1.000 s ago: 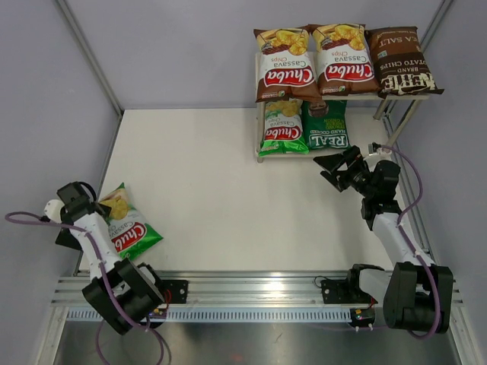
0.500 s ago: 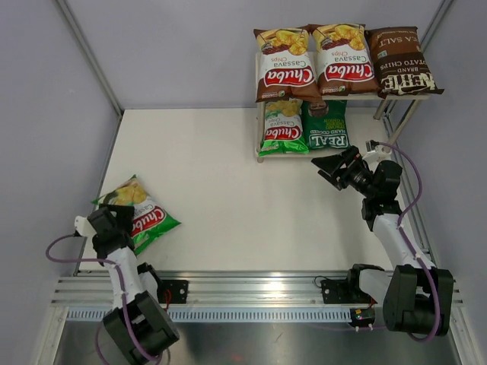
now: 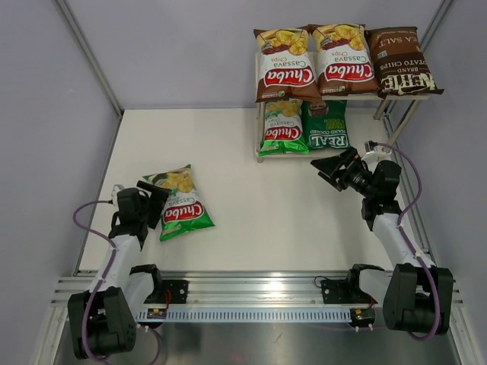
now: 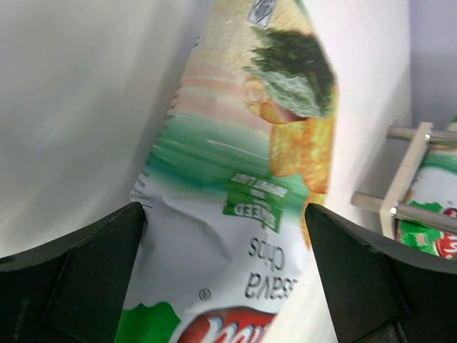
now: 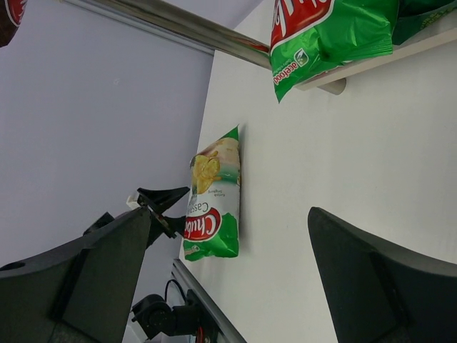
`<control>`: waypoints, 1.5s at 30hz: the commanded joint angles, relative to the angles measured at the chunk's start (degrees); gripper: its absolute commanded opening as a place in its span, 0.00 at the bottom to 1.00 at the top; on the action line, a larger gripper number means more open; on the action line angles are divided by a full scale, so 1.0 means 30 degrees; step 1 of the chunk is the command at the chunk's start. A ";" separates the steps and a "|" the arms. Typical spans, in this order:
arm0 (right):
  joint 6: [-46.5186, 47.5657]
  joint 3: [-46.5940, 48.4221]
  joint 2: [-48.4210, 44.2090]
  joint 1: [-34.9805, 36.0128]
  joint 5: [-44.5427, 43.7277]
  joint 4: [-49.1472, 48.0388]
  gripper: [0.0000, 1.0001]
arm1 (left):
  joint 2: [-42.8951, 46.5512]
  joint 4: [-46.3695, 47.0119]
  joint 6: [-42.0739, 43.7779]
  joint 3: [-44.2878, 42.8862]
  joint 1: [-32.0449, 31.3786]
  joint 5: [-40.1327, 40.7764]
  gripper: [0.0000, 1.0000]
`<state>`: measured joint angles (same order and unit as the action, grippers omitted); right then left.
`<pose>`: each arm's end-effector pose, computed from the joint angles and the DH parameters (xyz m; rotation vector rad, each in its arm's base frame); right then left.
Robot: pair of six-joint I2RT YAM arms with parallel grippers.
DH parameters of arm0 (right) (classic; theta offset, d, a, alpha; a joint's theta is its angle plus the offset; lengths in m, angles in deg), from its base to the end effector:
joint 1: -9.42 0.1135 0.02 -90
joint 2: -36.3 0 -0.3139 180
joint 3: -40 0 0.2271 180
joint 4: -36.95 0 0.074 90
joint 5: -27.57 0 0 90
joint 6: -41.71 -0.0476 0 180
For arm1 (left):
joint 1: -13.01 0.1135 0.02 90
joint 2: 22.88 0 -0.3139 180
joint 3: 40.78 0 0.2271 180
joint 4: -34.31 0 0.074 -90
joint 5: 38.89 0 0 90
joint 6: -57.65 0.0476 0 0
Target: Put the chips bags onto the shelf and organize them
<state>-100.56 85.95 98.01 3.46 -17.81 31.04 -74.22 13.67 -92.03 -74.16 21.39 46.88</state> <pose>0.1985 0.0129 0.3098 0.3262 1.8370 1.2488 0.1339 0.0162 0.2128 -1.2551 1.9319 -0.5566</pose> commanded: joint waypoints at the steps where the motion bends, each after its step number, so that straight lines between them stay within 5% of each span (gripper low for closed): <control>1: 0.0578 0.0775 0.0200 0.0052 0.0536 -0.0363 1.00 | -0.0145 0.0455 0.1843 -0.2091 -0.0099 -0.1547 0.99; 4: 0.0520 0.0775 0.0375 0.0052 0.0916 -0.0597 0.99 | -0.0350 -0.0450 0.3161 -0.3029 -0.0011 -0.1404 0.99; 11: 0.0549 0.0688 0.0288 0.0052 0.1415 -0.0948 0.99 | -0.2808 -0.1273 0.7025 -0.5254 0.3824 -0.3219 0.99; 15: 0.0256 0.0600 0.0493 0.0052 0.1882 -0.1680 0.99 | -0.5326 0.5007 0.6888 -0.5318 0.5261 -0.7973 0.99; 21: -0.0037 0.0454 0.0757 0.0081 0.2352 -0.2267 0.99 | -0.9915 1.5997 0.4720 -0.3177 0.5760 -1.0360 0.99; 24: -0.0067 0.0453 0.0670 0.0052 0.2557 -0.2297 0.99 | -1.2526 1.7271 0.4308 -0.4083 0.5848 -1.1740 0.99; 29: -0.0037 0.0365 0.0259 0.0052 0.2587 -0.2414 1.00 | -1.4088 1.4813 0.5799 -0.5431 0.6024 -1.2035 0.99; 35: -0.0565 0.0161 0.0318 0.0052 0.3027 -0.3205 0.99 | -1.7779 2.0309 0.2611 -0.4847 0.6169 -1.5549 0.99; 42: -0.1062 0.0014 0.0113 0.0052 0.3290 -0.3849 0.99 | -1.7196 1.1946 0.6882 -0.7276 0.5031 -1.3797 0.97; 44: -0.1033 -0.0016 0.0054 0.0052 0.3290 -0.3821 0.99 | -1.7284 1.0572 0.7558 -0.7981 0.4444 -1.3621 0.90; 45: -0.1033 -0.0045 -0.0004 0.0052 0.3261 -0.3820 0.99 | -1.7255 1.0505 0.7588 -0.8040 0.4413 -1.3562 0.74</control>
<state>-103.16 85.93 99.45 3.46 -9.39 22.89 -127.20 51.79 -74.57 -96.00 36.12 5.35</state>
